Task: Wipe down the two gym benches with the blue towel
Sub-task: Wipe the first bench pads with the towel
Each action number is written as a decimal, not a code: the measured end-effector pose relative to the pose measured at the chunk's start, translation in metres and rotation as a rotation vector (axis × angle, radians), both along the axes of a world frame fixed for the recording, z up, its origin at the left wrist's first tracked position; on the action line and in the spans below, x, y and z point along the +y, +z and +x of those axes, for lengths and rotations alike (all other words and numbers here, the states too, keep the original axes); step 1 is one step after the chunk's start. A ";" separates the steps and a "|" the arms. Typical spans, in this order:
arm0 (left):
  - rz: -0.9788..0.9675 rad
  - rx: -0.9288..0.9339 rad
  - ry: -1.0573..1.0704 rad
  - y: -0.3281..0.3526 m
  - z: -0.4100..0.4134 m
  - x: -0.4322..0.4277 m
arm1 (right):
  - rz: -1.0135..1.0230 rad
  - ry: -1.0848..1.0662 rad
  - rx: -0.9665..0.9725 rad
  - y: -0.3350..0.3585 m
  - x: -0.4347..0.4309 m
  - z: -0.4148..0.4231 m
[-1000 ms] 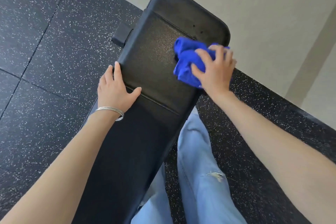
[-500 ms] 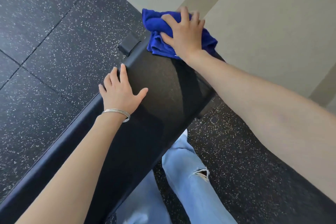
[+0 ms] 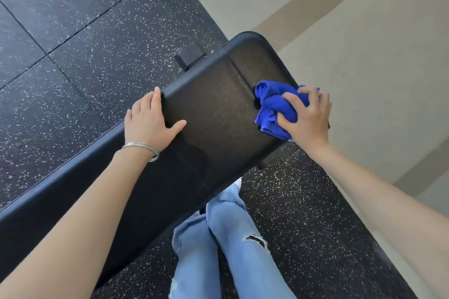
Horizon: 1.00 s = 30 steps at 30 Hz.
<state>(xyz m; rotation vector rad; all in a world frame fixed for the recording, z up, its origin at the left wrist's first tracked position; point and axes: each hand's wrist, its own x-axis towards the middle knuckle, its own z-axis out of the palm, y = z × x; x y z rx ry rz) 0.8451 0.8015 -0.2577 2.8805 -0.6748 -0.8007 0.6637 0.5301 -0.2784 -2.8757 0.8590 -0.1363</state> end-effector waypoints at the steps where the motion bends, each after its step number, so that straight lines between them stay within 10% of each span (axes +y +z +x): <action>1: 0.003 -0.010 -0.002 -0.001 -0.001 0.006 | 0.009 -0.025 0.012 0.000 0.002 -0.005; 17: 0.092 -0.079 0.115 0.015 -0.052 0.156 | 0.048 0.225 0.096 0.011 0.211 0.125; 26: 0.174 0.011 0.083 0.023 -0.117 0.222 | 0.009 1.145 0.030 0.012 0.241 0.006; 30: 0.127 0.004 0.121 0.020 -0.144 0.235 | -0.118 0.766 0.008 0.011 0.173 0.002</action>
